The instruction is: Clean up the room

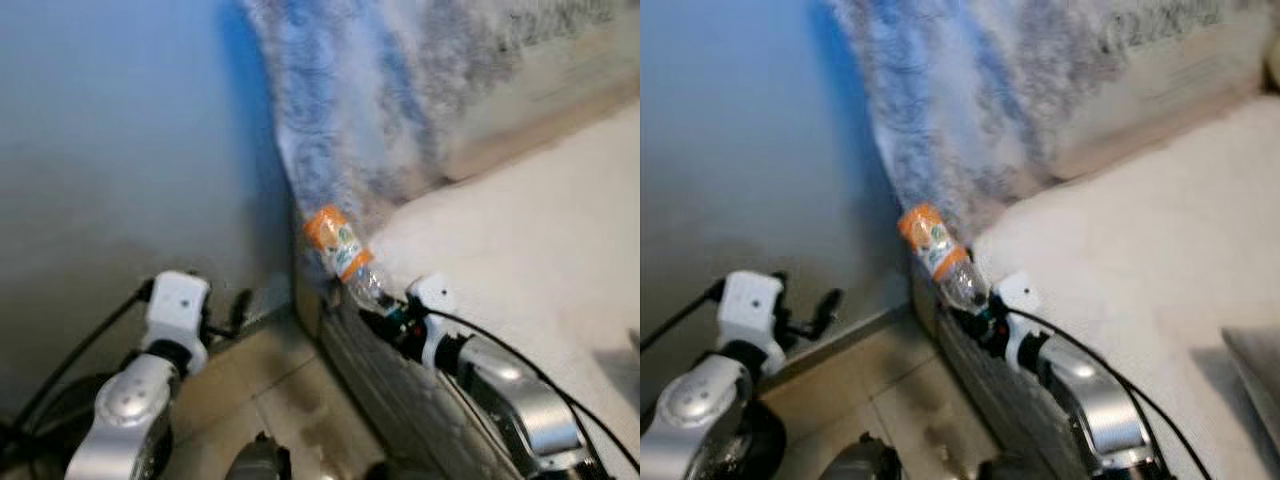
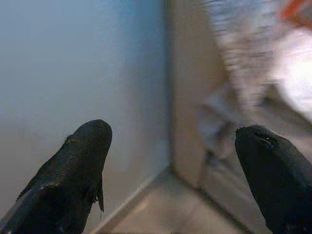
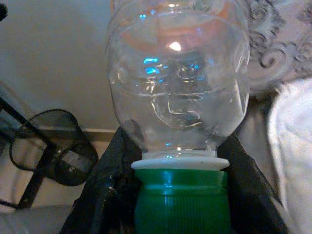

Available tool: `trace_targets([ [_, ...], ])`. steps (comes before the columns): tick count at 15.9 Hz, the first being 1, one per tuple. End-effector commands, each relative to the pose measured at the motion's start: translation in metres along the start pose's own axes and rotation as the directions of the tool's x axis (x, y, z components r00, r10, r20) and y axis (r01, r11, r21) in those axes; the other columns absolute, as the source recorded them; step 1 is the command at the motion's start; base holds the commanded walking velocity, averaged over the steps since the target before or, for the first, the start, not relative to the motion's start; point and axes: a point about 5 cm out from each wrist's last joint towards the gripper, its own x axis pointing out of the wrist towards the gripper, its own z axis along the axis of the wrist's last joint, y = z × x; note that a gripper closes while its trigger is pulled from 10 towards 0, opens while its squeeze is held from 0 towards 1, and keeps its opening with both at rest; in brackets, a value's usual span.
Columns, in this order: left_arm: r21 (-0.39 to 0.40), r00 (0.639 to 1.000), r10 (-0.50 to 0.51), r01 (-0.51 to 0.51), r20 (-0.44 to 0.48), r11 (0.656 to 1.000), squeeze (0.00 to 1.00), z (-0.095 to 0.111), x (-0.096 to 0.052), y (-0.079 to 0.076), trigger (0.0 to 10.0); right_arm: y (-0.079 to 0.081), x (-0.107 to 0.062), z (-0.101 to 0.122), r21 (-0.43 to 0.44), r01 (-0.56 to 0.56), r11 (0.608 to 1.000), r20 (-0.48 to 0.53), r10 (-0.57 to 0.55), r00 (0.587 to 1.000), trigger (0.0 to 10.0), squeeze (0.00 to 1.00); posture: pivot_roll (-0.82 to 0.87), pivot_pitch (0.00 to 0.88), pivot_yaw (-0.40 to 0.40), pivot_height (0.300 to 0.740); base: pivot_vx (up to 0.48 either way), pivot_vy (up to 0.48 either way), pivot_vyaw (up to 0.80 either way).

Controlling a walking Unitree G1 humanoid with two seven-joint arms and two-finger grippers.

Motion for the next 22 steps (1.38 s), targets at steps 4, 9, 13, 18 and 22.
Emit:
trace_targets([
  [4, 0.079, 0.995, 0.084, -0.088, 0.046, 0.993, 0.00, 0.003, 0.006, 0.002, 10.0, -0.010, -0.009, -0.002, 0.036, 0.137, 0.990, -0.004, -0.137, 0.991, 10.0, 0.00, -0.09, 0.102, 0.007, 0.740, 0.000, 0.000, 0.80],
  [9, 0.090, 0.997, 0.033, -0.038, 0.065, 0.995, 0.00, 0.005, 0.007, -0.005, 10.0, -0.014, -0.015, -0.005, 0.082, 0.241, 0.967, 0.008, -0.243, 0.970, 10.0, 0.00, -0.10, 0.095, 0.036, 0.740, 0.000, 0.000, 0.80],
  [13, 0.058, 0.996, 0.034, -0.039, 0.088, 0.998, 0.00, 0.012, 0.013, -0.005, 10.0, -0.015, -0.023, -0.003, 0.102, 0.290, 0.952, 0.027, -0.294, 0.955, 10.0, 0.00, -0.11, 0.097, 0.056, 0.740, 0.000, 0.000, 0.80],
  [18, 0.042, 0.995, 0.032, -0.036, 0.092, 0.998, 0.00, 0.012, 0.012, -0.004, 10.0, -0.009, -0.017, -0.002, 0.073, 0.255, 0.964, 0.018, -0.257, 0.966, 10.0, 0.00, -0.10, 0.101, 0.044, 0.740, 0.226, 0.000, 0.80],
  [22, 0.035, 0.996, 0.026, -0.029, 0.085, 0.999, 0.00, 0.011, 0.009, -0.005, 10.0, -0.008, -0.007, 0.000, 0.011, 0.215, 0.977, 0.000, -0.215, 0.977, 10.0, 0.00, -0.09, 0.118, 0.033, 0.740, 0.304, 0.000, 0.11],
])
